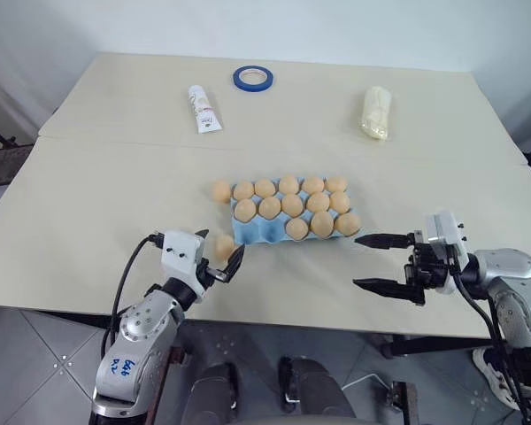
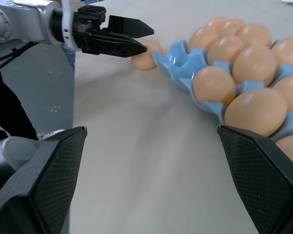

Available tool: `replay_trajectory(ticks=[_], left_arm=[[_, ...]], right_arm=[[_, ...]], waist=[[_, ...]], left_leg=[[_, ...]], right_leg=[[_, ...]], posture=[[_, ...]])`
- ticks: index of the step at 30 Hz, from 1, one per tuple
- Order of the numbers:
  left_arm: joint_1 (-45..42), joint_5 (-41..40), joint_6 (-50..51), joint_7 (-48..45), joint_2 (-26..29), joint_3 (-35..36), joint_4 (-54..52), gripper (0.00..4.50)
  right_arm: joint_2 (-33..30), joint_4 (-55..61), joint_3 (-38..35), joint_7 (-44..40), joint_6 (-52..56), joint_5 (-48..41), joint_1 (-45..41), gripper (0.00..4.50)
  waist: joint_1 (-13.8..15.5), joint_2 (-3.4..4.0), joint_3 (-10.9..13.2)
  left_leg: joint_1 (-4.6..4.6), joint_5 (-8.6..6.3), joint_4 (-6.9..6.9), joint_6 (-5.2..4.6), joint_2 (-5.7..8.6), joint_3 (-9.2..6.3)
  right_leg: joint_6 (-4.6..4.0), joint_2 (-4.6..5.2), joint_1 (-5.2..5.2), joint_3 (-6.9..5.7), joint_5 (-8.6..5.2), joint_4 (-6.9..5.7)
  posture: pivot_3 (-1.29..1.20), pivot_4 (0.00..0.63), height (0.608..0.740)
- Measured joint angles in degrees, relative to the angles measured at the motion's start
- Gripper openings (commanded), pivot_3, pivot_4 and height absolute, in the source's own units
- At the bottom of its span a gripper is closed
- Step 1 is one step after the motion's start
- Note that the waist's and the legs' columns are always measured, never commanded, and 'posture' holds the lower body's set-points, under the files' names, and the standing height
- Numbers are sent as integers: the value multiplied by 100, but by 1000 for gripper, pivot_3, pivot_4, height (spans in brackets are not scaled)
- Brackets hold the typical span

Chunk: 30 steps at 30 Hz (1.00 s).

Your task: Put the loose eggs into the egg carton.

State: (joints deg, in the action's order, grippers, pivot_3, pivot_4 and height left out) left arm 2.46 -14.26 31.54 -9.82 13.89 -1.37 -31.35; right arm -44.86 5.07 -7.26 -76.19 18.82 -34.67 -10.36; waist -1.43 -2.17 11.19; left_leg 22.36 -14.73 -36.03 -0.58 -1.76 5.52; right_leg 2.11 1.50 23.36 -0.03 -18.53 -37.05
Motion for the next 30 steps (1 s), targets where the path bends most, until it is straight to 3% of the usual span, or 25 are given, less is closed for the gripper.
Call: replay_trajectory(ticks=[12,15,20,22,30], left_arm=[[-617,264,696,96,4,-413,285,4500],[-668,267,902,99,-2,-417,303,3899],[-671,268,1050,84,13,-415,282,2323],[-670,269,1114,78,39,-414,248,1936],[-651,284,1114,9,155,-315,238,1745]], right_arm=[[-3,74,0,327,9,73,7,4485],[-3,143,0,401,9,72,11,4500],[-4,167,0,474,9,72,62,4500],[-4,167,0,497,10,72,69,4500],[-4,156,1,551,8,126,14,4500]], waist=[[0,0,0],[-10,0,0],[0,0,0],[-9,0,0],[-10,0,0]], left_leg=[[-1,1,-4,0,1,0],[-1,0,-3,0,1,0],[-2,0,-5,0,1,0],[-3,0,-5,0,1,1],[-5,1,-7,0,1,1]], right_leg=[[2,-1,0,1,1,-4],[2,-1,0,2,1,-4],[3,0,-1,2,2,-5],[4,0,-1,3,2,-6],[3,-1,-1,4,2,-13]], posture=[[0,150,740],[0,150,740],[0,150,740],[0,150,740],[0,150,740]])
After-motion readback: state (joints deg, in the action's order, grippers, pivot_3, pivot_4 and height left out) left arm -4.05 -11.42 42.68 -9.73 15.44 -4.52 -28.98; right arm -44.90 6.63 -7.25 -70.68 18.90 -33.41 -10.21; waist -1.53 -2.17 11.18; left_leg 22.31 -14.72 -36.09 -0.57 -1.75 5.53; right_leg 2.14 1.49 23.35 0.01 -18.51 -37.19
